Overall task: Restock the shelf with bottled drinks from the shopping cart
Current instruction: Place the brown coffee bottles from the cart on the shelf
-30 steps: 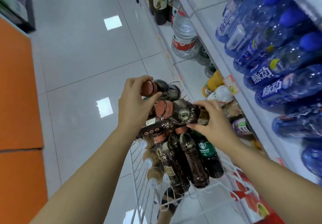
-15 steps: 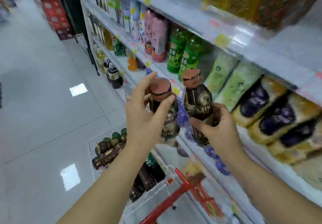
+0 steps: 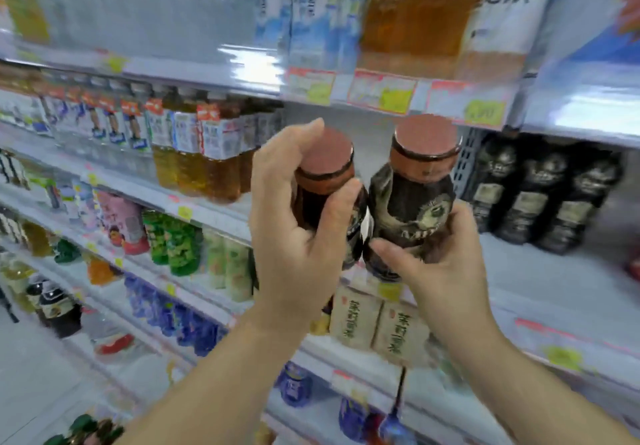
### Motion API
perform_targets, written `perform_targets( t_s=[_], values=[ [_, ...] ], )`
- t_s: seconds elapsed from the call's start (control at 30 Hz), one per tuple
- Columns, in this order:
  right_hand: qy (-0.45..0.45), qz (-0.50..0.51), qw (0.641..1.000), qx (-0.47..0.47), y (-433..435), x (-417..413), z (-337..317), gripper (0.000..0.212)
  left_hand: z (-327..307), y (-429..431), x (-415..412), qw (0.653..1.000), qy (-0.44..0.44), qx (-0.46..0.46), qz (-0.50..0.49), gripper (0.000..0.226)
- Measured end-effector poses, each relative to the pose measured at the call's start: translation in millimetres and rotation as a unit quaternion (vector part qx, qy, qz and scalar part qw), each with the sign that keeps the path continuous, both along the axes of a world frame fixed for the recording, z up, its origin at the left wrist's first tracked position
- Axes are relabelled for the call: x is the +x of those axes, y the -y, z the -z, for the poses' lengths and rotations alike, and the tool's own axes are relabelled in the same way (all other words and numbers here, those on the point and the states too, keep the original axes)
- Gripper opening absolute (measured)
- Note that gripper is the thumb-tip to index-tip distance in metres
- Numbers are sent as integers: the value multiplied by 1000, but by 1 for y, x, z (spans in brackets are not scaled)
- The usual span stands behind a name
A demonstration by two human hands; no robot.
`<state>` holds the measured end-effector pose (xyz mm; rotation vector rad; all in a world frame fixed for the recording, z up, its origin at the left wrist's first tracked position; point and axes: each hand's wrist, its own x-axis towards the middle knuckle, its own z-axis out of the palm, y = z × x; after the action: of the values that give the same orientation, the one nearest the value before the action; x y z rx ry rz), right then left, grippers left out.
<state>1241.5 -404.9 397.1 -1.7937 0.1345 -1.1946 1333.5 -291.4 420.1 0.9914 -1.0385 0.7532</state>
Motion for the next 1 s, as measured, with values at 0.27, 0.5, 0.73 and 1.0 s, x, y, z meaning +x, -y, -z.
perform_targets(
  t_s=[0.27,0.5,0.73,1.0],
  values=[
    [22,145,986,-81,63,-95,-6,63,-6,93,-66,995,8,-10,100,30],
    [-31,254,965,-61,112,-121,6,60,-3,142,-85,986,-66,-29,151,25],
    [-47,333,942,-5,147,-111,10,60,-1,176,-81,948,-244,-20,205,26],
    [-68,348,934,37,171,-89,2,62,-26,226,-51,870,-391,14,300,31]
  ],
)
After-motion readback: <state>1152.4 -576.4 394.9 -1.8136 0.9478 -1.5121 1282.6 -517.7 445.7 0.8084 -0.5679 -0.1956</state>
